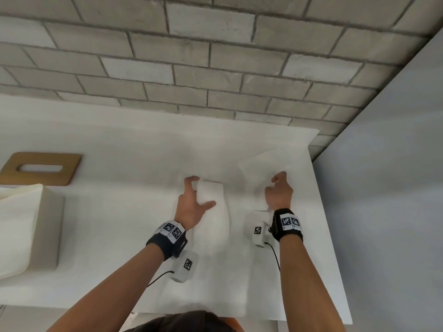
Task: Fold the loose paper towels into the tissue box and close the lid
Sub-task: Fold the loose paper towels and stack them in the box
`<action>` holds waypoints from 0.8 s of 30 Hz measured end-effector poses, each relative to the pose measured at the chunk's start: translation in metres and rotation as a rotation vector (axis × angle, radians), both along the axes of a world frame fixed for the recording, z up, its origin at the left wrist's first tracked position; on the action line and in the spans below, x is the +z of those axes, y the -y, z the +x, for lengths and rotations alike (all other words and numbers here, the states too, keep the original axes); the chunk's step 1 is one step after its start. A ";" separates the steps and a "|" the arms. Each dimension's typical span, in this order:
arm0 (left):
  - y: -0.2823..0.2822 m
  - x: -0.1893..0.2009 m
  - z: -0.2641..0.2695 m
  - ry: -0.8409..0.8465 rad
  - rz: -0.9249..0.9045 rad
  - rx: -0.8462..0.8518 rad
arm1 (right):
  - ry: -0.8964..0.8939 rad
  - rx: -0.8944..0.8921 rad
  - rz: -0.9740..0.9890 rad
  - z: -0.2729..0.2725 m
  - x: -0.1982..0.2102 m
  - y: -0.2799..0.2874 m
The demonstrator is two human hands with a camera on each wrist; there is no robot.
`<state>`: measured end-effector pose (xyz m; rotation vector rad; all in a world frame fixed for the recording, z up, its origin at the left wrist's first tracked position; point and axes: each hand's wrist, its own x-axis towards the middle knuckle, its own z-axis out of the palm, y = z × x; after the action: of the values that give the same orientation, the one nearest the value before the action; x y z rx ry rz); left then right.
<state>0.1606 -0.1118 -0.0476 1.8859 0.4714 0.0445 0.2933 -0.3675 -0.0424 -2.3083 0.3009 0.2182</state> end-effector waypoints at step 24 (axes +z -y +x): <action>-0.017 0.006 -0.007 -0.125 -0.610 -0.013 | -0.035 0.457 0.498 -0.128 0.014 -0.058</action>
<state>0.1536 -0.0952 -0.0415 1.2959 0.4906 -0.2065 0.1654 -0.3099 -0.0284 -1.8468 -0.2494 0.5009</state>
